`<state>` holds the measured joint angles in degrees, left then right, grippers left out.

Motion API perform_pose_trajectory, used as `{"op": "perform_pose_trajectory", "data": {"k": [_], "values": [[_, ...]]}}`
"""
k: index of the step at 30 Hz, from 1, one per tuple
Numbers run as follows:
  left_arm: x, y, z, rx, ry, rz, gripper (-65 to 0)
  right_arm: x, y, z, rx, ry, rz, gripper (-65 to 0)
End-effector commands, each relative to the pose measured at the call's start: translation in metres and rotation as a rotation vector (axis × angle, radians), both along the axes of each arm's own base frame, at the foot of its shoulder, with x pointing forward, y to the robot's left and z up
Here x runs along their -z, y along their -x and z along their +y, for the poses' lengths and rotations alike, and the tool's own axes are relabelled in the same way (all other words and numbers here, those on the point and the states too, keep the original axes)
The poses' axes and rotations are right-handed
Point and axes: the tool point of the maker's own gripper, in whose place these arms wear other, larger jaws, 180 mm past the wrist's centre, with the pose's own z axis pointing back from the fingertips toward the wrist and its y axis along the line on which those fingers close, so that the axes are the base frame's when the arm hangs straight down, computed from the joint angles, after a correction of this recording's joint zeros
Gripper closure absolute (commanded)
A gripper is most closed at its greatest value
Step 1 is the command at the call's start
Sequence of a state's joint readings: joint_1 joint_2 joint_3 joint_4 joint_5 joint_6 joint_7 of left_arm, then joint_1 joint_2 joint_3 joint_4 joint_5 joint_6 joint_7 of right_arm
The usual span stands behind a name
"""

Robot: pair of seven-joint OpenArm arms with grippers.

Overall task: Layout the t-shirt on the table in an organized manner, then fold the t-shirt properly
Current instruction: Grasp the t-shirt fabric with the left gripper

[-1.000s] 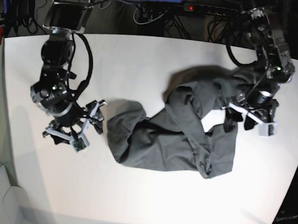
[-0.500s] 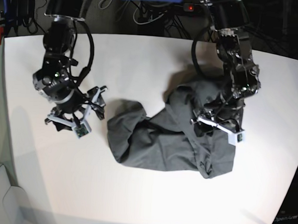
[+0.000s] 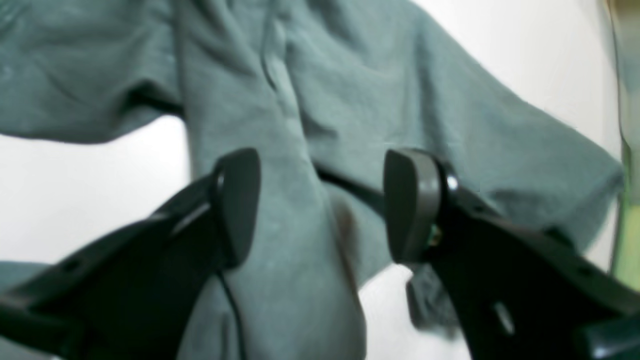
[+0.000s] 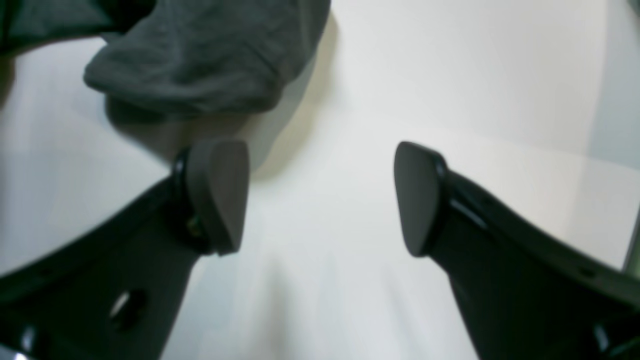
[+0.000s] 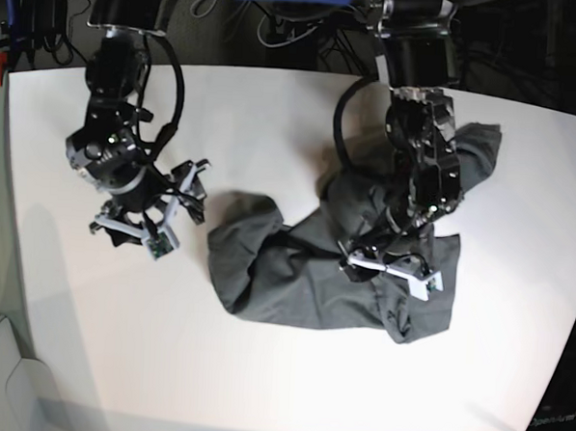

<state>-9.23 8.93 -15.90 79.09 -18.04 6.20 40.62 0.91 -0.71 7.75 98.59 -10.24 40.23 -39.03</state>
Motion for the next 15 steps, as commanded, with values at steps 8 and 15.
{"op": "perform_pose_trajectory", "data": {"k": [8, 15], "values": [[-0.007, -0.011, 0.004, -0.092, -0.009, -0.008, -18.1, -0.014, -0.008, -0.003, -0.004, 0.0, -0.05, -46.0], [0.002, -0.002, 0.004, -0.094, -0.009, 0.017, -14.8, -0.014, -0.008, -0.004, -0.004, 0.001, -0.05, -46.0]]}}
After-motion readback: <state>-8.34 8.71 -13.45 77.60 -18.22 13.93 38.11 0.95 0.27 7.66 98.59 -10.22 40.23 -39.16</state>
